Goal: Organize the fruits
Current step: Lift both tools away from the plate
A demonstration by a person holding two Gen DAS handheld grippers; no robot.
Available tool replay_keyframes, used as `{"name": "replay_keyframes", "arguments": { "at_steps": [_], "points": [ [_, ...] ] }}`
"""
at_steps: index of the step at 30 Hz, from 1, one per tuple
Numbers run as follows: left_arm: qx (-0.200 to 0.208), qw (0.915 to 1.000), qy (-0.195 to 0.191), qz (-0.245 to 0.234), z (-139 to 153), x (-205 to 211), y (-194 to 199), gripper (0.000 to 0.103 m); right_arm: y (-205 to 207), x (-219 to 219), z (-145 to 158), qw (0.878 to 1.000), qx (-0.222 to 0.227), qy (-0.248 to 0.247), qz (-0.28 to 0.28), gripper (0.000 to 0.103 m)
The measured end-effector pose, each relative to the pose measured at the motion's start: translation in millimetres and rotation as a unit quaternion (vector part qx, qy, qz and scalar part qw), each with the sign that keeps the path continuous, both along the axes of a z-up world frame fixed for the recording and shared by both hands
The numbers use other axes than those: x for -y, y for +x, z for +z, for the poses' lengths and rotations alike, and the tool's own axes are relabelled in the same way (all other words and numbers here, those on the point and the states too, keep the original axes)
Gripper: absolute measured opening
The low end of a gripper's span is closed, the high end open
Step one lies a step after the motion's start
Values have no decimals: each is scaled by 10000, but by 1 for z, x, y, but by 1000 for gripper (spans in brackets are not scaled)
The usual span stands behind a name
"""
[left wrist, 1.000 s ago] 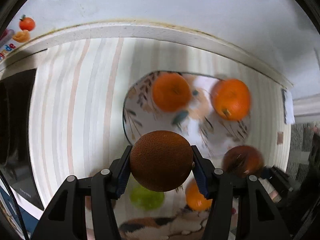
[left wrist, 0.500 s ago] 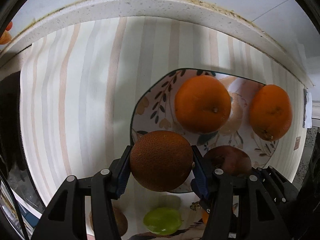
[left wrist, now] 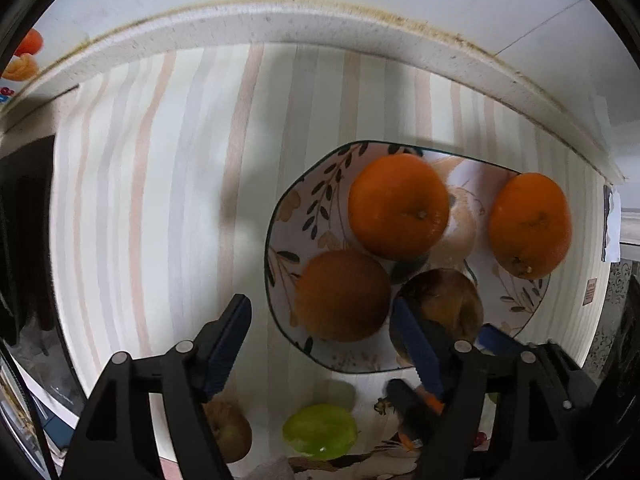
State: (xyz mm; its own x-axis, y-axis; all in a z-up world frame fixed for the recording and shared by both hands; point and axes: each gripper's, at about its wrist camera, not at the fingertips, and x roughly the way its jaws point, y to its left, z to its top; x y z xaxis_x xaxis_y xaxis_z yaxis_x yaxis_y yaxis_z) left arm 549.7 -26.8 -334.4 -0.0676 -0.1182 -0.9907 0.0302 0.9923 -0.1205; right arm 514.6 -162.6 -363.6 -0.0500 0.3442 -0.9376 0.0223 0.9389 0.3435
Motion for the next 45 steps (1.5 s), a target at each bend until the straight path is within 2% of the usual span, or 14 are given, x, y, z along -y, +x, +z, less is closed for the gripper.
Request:
{"name": "replay_keyframes", "arguments": {
  "at_steps": [2, 9, 17, 27, 34, 45],
  "points": [
    [83, 10000, 26, 7, 9, -1, -5, 78, -5, 7, 11, 9999, 79, -148, -28, 93],
    [634, 9977, 144, 179, 47, -15, -37, 78, -28, 39, 51, 9951, 566, -755, -302, 96],
    [1223, 9920, 297, 127, 83, -13, -83, 78, -60, 51, 89, 9888, 971, -1048, -440, 96],
    [1864, 9819, 346, -27, 124, -3, -136, 78, -105, 65, 136, 9822, 1344, -1121, -681, 96],
    [2062, 9781, 273, -2, 145, -7, -174, 78, -138, 65, 183, 9692, 1905, -1359, -768, 96],
    [2421, 9701, 63, 132, 182, -18, -208, 78, -173, 61, 235, 9597, 2349, -1228, -933, 96]
  ]
}}
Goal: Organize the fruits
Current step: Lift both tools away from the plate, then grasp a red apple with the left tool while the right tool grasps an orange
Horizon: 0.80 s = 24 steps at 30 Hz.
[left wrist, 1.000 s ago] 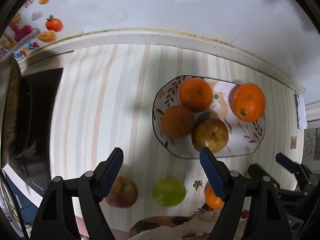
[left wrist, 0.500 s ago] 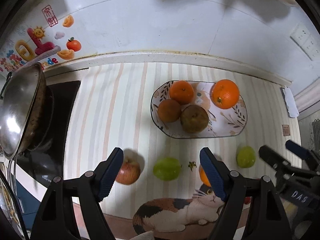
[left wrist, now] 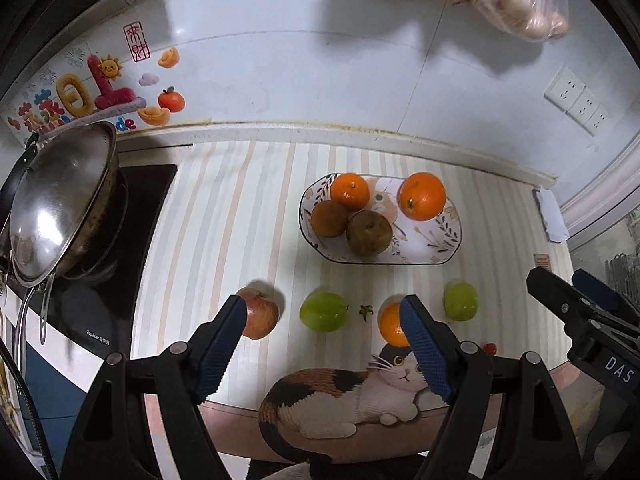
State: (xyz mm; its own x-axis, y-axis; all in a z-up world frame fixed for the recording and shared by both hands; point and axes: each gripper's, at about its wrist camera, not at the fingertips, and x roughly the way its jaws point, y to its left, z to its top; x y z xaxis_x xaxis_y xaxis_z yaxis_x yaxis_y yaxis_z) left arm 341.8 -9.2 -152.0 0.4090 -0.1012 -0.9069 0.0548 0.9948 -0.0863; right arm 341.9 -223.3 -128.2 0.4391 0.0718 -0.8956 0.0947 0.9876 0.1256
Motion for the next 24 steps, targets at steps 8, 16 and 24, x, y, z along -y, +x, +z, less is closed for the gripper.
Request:
{"name": "replay_keyframes", "arguments": {
  "at_steps": [8, 16, 24],
  "points": [
    [27, 9996, 174, 228, -9, -21, 12, 90, 4, -6, -19, 9992, -282, 280, 46, 96],
    [-1055, 9926, 365, 469, -103, -61, 42, 90, 27, -15, -141, 9834, -1636, 772, 161, 96],
    [-2157, 9735, -191, 730, -180, -72, 63, 90, 30, -23, -226, 9624, -2458, 1156, -39, 96]
  ]
}}
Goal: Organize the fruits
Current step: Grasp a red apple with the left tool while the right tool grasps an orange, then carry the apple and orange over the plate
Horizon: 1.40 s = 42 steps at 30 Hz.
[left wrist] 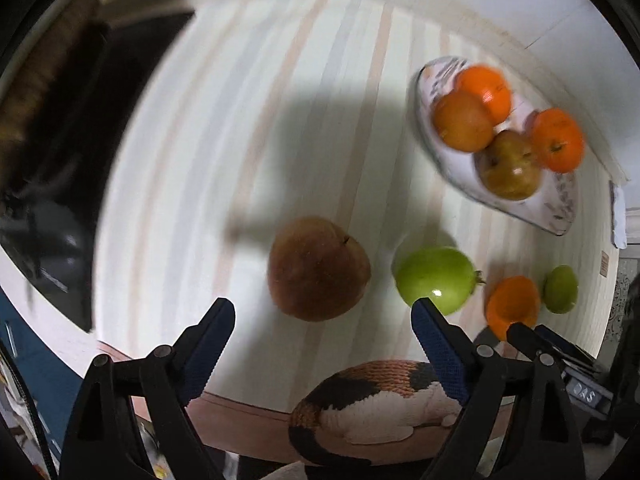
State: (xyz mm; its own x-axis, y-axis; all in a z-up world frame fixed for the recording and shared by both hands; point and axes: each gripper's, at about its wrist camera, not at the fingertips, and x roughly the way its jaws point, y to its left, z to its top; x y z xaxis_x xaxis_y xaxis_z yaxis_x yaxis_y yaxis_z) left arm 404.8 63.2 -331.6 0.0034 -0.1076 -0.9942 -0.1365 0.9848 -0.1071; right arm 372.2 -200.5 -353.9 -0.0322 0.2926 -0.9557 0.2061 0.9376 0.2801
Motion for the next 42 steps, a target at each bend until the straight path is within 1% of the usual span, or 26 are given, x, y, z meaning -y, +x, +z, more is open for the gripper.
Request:
{"name": "replay_keyframes", "arguments": {
  "at_steps": [1, 3, 6, 8, 9, 11, 13, 15, 16, 19, 21, 23, 29, 31, 34, 36, 38, 42],
  "points": [
    [-89, 9999, -30, 37, -9, 1, 3, 90, 1, -1, -5, 10000, -54, -4, 5, 96],
    [-204, 9997, 40, 118, -21, 1, 5, 90, 2, -3, -12, 10000, -96, 6, -2, 96],
    [-285, 9993, 54, 234, -34, -1, 12, 90, 3, -4, -22, 9998, -191, -39, -1, 95],
    [-350, 9986, -35, 384, -40, -4, 14, 89, 3, -4, -26, 9998, -217, -27, -20, 91],
    [-347, 9985, -57, 430, -42, -5, 16, 88, 2, -4, -28, 9997, -224, -32, -37, 89],
    [-320, 9985, -74, 445, -44, -5, 17, 75, 1, -4, -30, 9997, -242, -6, -68, 81],
    [-242, 9982, -263, 489, -43, -5, 17, 67, -1, -2, -32, 9995, -255, 96, -143, 76],
    [-205, 9985, -107, 493, -42, -4, 17, 67, 0, -3, -33, 9994, -233, 190, -153, 69],
    [-153, 9987, -80, 475, -41, -3, 15, 67, 2, -4, -32, 9995, -214, 186, -131, 69],
    [-96, 9991, -21, 421, -38, 2, 10, 67, 2, -10, -30, 9999, -146, 10, 75, 68],
    [-111, 9993, -32, 349, -38, 6, -2, 67, 0, -15, -29, 9997, -146, -49, 181, 68],
    [-128, 9996, -45, 239, -37, 15, -11, 67, -4, -19, -28, 9995, -161, -48, 270, 68],
    [-259, 9992, -219, -213, -31, 45, -52, 67, -24, -31, -22, 9981, -266, 35, 552, 68],
    [-313, 9988, -223, -291, -32, 55, -63, 67, -31, -33, -23, 9974, -297, 31, 653, 68],
    [-326, 9987, -167, -343, -37, 65, -69, 67, -38, -37, -24, 9963, -289, -66, 810, 68],
    [-360, 9986, -153, -346, -41, 70, -70, 67, -40, -37, -25, 9966, -316, -5, 760, 68],
    [-286, 9987, -94, -403, -39, 75, -69, 67, -41, -34, -29, 9970, -338, 58, 697, 69],
    [-229, 9983, -85, -523, -35, 89, -72, 67, -40, -25, -25, 9978, -206, 88, 620, 68]
  ]
}}
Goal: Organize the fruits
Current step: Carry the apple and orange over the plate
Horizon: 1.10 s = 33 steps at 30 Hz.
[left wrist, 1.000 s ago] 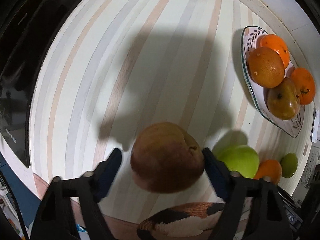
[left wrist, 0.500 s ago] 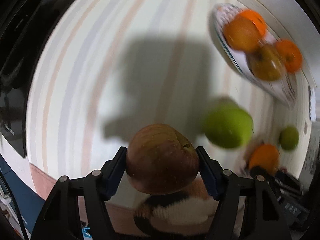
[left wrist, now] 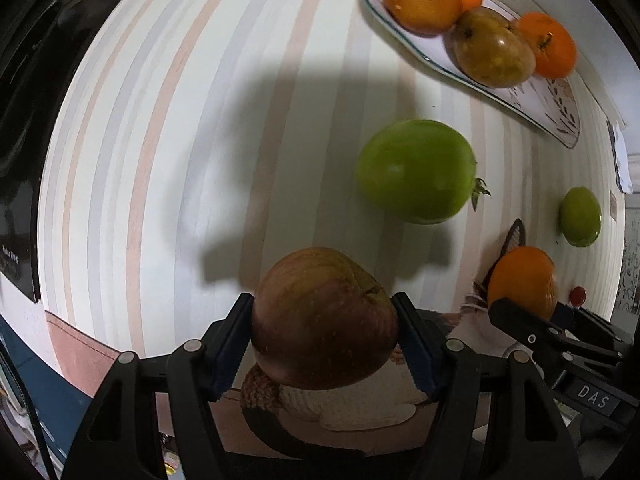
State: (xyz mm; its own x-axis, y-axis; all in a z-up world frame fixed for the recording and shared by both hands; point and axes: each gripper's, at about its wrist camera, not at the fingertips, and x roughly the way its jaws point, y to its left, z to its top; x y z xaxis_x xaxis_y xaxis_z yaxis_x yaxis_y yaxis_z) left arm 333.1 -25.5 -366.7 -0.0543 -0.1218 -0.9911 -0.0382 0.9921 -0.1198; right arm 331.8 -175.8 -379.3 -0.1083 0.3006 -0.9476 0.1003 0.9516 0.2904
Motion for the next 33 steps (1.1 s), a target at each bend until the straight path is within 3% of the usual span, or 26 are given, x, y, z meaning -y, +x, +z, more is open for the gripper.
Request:
{"name": "replay_keyframes", "arguments": {
  "at_steps": [7, 10, 18, 22, 26, 33],
  "points": [
    [237, 9996, -89, -121, 21, 13, -4, 67, 5, 5, 13, 9993, 278, -187, 152, 68],
    [446, 9984, -252, -229, 47, 24, 1, 67, 2, 11, 28, 9990, 423, -125, 112, 68],
    [1022, 9885, -921, -628, 120, 61, 84, 67, 27, 60, 87, 9935, 1098, 95, -290, 68],
    [959, 9860, -1068, -847, 120, 83, 127, 67, 60, 90, 92, 9896, 1384, -50, -390, 67],
    [568, 9868, -1151, -990, 95, 101, 168, 67, 94, 107, 80, 9883, 1487, -163, -287, 68],
    [259, 9891, -900, -1138, 73, 128, 189, 67, 134, 116, 56, 9888, 1485, -97, -94, 68]
  ]
}}
